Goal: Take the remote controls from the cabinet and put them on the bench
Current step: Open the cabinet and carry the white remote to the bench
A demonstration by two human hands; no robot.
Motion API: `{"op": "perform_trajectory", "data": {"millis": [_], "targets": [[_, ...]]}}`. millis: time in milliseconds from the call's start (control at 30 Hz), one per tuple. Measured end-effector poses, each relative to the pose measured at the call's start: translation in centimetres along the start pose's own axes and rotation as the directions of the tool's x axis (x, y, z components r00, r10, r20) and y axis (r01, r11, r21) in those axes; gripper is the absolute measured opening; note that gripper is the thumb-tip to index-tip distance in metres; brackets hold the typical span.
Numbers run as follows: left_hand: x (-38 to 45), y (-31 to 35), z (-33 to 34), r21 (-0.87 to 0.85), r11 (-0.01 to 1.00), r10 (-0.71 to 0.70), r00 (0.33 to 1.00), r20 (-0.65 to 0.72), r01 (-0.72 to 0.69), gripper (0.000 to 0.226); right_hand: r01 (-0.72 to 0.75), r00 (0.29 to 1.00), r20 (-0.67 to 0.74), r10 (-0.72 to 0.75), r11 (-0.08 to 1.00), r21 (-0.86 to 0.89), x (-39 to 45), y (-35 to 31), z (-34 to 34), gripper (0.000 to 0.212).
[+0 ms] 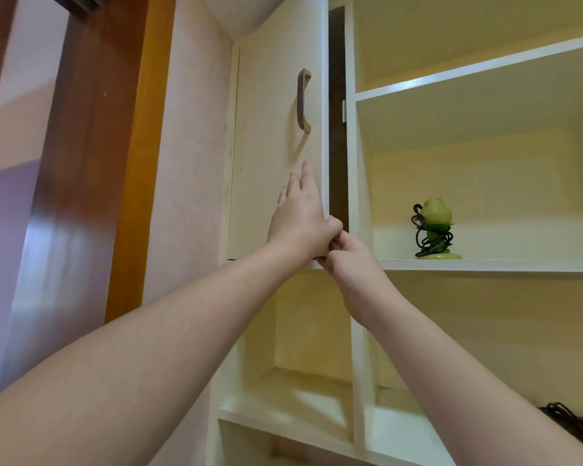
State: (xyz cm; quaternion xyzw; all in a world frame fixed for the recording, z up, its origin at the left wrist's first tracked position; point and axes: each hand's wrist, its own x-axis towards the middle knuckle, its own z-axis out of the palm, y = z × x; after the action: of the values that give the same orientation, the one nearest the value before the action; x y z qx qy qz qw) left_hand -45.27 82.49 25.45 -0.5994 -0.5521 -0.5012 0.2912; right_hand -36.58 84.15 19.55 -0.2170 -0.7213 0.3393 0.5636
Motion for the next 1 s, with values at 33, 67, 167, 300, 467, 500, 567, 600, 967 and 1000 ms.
{"op": "perform_trajectory", "data": {"millis": [33, 67, 167, 300, 467, 500, 567, 600, 967, 1000], "targets": [[-0.1, -0.1, -0.5, -0.011, 1.0, 0.007, 1.0, 0.006, -0.007, 0.095, -0.007, 1.0, -0.007, 0.007, 0.999, 0.049, -0.3, -0.1, 0.4, 0.062], [-0.2, -0.2, -1.0, -0.023, 1.0, 0.015, 1.0, 0.014, -0.015, 0.095, -0.012, 1.0, -0.017, 0.013, 0.995, 0.098, -0.6, -0.2, 0.8, 0.066], [-0.6, -0.4, -2.8, -0.042, 0.999, 0.033, 0.999, 0.032, -0.032, 0.095, -0.007, 0.999, -0.034, 0.014, 0.978, 0.209, -1.3, -0.2, 1.9, 0.066], [-1.1, -2.0, -5.9, -0.078, 0.997, 0.03, 0.998, 0.059, -0.025, 0.091, 0.025, 1.0, -0.002, -0.025, 0.955, 0.294, -2.3, -0.5, 4.0, 0.074], [-1.7, -5.0, -10.1, -0.144, 0.989, 0.052, 0.997, 0.055, -0.043, 0.073, 0.103, 0.993, 0.037, -0.115, 0.963, 0.25, -3.1, -0.9, 6.9, 0.082], [-1.9, -5.7, -11.1, -0.146, 0.989, 0.045, 0.997, 0.059, -0.036, 0.075, 0.131, 0.986, 0.068, -0.149, 0.966, 0.221, -3.3, -1.1, 7.8, 0.082], [-2.5, -7.1, -13.0, -0.126, 0.991, 0.058, 0.997, 0.049, -0.051, 0.065, 0.182, 0.969, 0.13, -0.209, 0.965, 0.19, -3.9, -1.4, 9.5, 0.082], [-2.8, -7.8, -13.8, -0.109, 0.992, 0.065, 0.997, 0.031, -0.061, 0.057, 0.197, 0.962, 0.153, -0.225, 0.964, 0.178, -4.1, -1.6, 10.4, 0.081], [-5.1, -12.8, -17.9, 0.611, 0.714, 0.429, 0.904, 0.006, -0.343, 0.06, 0.326, 0.915, 0.301, -0.27, 0.933, -0.154, -4.3, -3.0, 16.4, 0.081], [-5.2, -13.1, -18.1, 0.645, 0.668, 0.441, 0.895, 0.058, -0.371, 0.055, 0.337, 0.912, 0.309, -0.27, 0.923, -0.186, -4.4, -3.2, 16.9, 0.081]]}}
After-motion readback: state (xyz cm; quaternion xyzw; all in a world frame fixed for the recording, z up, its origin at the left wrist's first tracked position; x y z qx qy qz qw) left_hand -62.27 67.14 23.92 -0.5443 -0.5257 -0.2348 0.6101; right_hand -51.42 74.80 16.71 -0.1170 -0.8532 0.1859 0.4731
